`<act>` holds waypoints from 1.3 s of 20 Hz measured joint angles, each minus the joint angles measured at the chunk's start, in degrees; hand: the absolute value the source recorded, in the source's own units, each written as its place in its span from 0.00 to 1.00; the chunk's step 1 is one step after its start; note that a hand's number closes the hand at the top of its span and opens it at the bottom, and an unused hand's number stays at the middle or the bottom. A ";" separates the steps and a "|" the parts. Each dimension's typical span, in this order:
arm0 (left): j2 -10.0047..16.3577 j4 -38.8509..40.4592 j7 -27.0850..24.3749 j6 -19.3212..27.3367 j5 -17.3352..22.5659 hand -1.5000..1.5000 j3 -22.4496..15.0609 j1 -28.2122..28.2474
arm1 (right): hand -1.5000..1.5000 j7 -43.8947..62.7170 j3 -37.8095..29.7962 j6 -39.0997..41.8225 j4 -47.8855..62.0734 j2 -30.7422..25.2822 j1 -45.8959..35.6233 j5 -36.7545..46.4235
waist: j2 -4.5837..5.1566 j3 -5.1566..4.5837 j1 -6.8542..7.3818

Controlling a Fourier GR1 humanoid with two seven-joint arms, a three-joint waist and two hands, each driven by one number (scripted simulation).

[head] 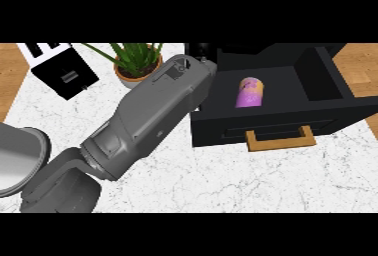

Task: Pick up the can, place it into the drawer and close the drawer

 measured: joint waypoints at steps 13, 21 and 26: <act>0.00 -1.34 -5.02 2.25 5.74 0.00 -2.22 0.55 | 0.00 -5.39 -0.39 2.23 -3.75 -0.95 -2.24 7.76 | 0.13 0.01 -0.48; 0.00 -2.14 -9.01 1.71 7.57 0.00 -2.03 -0.15 | 0.00 -11.50 3.64 4.72 -6.32 -2.16 -6.45 19.06 | 0.03 -0.04 1.51; 0.00 -2.96 -10.03 2.57 8.42 0.00 -2.21 -0.73 | 0.00 -13.19 9.70 3.83 -6.89 -2.22 -11.14 32.51 | -0.09 -0.06 2.90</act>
